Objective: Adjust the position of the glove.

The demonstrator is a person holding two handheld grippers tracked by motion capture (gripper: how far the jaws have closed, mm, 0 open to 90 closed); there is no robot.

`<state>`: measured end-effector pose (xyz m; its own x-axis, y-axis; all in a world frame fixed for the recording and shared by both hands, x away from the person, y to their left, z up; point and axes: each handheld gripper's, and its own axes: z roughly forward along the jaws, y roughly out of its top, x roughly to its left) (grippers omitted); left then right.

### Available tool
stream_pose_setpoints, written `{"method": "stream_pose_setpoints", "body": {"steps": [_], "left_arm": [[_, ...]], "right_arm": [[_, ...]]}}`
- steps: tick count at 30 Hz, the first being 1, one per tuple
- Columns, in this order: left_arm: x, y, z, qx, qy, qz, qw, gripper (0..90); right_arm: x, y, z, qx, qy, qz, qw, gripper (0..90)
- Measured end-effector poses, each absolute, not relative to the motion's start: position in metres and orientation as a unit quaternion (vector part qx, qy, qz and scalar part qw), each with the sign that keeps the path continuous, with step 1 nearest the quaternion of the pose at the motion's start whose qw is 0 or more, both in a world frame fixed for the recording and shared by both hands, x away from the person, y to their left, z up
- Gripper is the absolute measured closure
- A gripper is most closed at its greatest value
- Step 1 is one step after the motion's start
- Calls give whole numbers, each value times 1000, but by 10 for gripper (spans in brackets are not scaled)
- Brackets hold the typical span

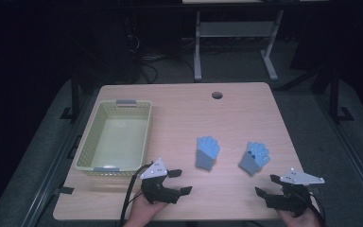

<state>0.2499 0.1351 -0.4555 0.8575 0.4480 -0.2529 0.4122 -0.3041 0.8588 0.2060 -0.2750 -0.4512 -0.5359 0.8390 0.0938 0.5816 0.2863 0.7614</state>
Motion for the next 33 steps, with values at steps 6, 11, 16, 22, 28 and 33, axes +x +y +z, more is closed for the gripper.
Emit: {"method": "stream_pose_setpoints", "body": {"steps": [6,11,16,22,28,33], "left_arm": [[250,134,-456,806,264,13,530,258],[251,134,-456,806,262,17,530,258],[252,136,-456,803,265,15,534,258],[253,137,-453,803,263,20,535,258],[254,140,-453,800,268,19,537,258],[253,140,-450,796,265,20,543,259]], "right_arm": [[208,-278,-451,454,787,385,160,251],[210,-279,-448,454,783,394,157,247],[221,-280,-446,454,781,402,149,244],[238,-274,-441,453,787,396,139,247],[258,-271,-431,457,790,387,133,243],[278,-266,-424,462,796,365,137,255]]}}
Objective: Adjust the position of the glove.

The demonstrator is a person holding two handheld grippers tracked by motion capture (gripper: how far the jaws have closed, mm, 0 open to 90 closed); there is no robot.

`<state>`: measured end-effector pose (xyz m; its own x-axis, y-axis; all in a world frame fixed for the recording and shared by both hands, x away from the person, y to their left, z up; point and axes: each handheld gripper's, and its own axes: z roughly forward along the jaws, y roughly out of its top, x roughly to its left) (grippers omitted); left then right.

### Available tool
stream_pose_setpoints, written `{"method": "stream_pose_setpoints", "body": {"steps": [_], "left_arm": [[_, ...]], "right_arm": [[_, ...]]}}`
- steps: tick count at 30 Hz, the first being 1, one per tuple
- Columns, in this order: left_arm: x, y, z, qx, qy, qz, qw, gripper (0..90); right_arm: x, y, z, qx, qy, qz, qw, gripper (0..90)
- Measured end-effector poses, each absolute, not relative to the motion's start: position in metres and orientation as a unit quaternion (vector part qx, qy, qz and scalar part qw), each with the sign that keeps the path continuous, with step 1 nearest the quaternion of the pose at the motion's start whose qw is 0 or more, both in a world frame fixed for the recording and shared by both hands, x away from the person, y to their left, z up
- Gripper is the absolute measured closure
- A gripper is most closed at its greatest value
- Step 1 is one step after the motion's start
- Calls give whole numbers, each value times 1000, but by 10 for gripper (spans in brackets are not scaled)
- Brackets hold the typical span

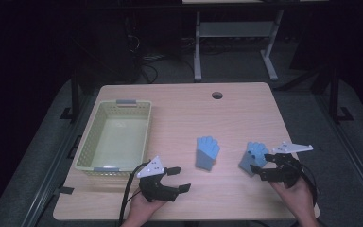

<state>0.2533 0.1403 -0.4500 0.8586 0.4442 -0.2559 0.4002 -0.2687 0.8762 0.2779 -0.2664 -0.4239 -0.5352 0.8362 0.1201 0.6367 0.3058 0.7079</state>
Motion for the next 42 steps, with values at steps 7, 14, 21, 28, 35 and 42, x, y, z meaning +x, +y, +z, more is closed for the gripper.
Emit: {"method": "stream_pose_setpoints", "body": {"steps": [7,14,21,28,35,42], "left_arm": [[253,141,-450,793,267,15,548,259],[253,140,-451,792,269,12,548,259],[254,139,-450,789,270,9,552,258],[253,139,-451,787,272,7,554,258],[250,138,-453,790,271,2,550,258],[248,137,-452,789,272,4,550,259]], "right_arm": [[299,-265,-420,467,804,344,127,332],[315,-267,-427,492,803,322,95,376],[325,-263,-438,495,814,286,103,399],[331,-257,-452,499,823,254,100,423],[327,-260,-457,495,821,260,117,468],[321,-255,-457,486,822,267,130,597]]}}
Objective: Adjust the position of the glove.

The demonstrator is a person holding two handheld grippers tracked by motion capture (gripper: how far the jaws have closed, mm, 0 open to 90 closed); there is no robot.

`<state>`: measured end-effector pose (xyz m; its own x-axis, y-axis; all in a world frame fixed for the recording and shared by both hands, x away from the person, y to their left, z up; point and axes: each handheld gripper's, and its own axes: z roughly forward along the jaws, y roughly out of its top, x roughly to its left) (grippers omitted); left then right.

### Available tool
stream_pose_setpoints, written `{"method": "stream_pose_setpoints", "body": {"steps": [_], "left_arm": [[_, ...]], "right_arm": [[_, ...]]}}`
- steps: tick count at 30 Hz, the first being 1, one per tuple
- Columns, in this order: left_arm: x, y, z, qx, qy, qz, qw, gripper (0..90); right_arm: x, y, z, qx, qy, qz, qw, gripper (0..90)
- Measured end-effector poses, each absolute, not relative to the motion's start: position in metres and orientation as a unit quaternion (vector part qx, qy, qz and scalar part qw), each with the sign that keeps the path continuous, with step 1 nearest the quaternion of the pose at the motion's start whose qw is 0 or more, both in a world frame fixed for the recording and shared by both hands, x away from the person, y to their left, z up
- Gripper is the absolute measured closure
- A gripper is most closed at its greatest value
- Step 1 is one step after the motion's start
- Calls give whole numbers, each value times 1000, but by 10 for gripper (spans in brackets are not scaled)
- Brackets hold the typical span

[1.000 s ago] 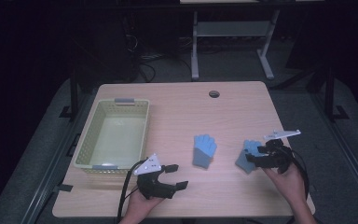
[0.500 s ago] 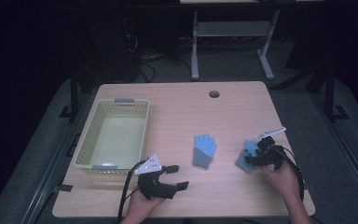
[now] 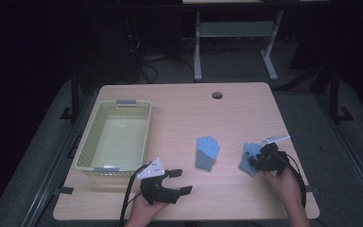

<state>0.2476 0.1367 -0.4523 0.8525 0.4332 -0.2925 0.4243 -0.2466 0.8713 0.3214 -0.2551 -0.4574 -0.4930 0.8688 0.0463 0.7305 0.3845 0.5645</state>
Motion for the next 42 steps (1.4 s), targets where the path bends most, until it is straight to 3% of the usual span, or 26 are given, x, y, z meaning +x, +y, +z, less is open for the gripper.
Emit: {"method": "stream_pose_setpoints", "body": {"steps": [7,13,26,42], "left_arm": [[247,136,-453,791,268,4,549,259],[246,135,-453,793,266,1,548,259],[247,142,-448,785,272,12,557,259],[245,143,-446,784,271,16,558,259]], "right_arm": [[318,-249,-456,474,829,259,143,721],[317,-245,-454,463,837,255,144,772],[314,-251,-429,457,825,311,116,789],[341,-184,-393,395,851,341,64,777]]}}
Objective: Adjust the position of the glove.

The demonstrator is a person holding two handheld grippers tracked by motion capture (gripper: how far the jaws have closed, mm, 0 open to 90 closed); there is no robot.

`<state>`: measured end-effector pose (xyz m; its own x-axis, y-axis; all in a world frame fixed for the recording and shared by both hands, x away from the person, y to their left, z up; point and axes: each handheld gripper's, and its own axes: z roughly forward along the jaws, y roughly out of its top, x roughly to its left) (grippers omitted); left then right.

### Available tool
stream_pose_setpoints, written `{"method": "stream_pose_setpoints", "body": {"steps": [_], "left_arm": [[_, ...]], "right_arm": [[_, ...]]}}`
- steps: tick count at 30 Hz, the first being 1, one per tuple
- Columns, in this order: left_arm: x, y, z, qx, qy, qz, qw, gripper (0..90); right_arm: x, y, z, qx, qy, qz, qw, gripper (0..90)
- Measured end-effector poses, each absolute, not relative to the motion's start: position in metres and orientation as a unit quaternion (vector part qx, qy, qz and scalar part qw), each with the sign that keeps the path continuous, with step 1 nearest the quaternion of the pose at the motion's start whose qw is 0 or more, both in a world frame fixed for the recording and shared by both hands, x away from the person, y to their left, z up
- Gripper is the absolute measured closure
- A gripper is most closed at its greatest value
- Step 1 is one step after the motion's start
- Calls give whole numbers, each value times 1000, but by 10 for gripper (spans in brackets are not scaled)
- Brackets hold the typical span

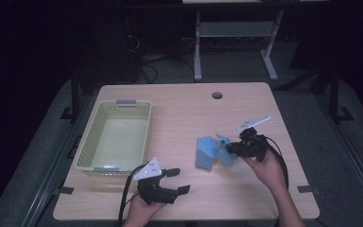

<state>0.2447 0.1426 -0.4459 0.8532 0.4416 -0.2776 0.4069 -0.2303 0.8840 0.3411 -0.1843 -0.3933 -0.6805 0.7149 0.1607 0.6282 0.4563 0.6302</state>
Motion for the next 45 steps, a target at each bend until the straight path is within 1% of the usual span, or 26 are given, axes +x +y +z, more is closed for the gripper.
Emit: {"method": "stream_pose_setpoints", "body": {"steps": [6,14,18,26,38,45], "left_arm": [[245,145,-445,785,268,18,558,259],[246,147,-444,784,268,21,560,259],[246,146,-444,782,269,22,562,260],[246,146,-444,787,265,23,557,259],[246,146,-444,786,266,22,558,259],[246,146,-444,788,263,23,556,259]], "right_arm": [[355,-156,-394,373,865,332,42,777],[365,-133,-401,364,874,319,30,777],[369,-128,-406,362,878,312,13,773],[373,-127,-412,363,881,304,3,761],[379,-123,-421,360,887,290,-3,703],[380,-121,-424,359,891,278,4,587]]}}
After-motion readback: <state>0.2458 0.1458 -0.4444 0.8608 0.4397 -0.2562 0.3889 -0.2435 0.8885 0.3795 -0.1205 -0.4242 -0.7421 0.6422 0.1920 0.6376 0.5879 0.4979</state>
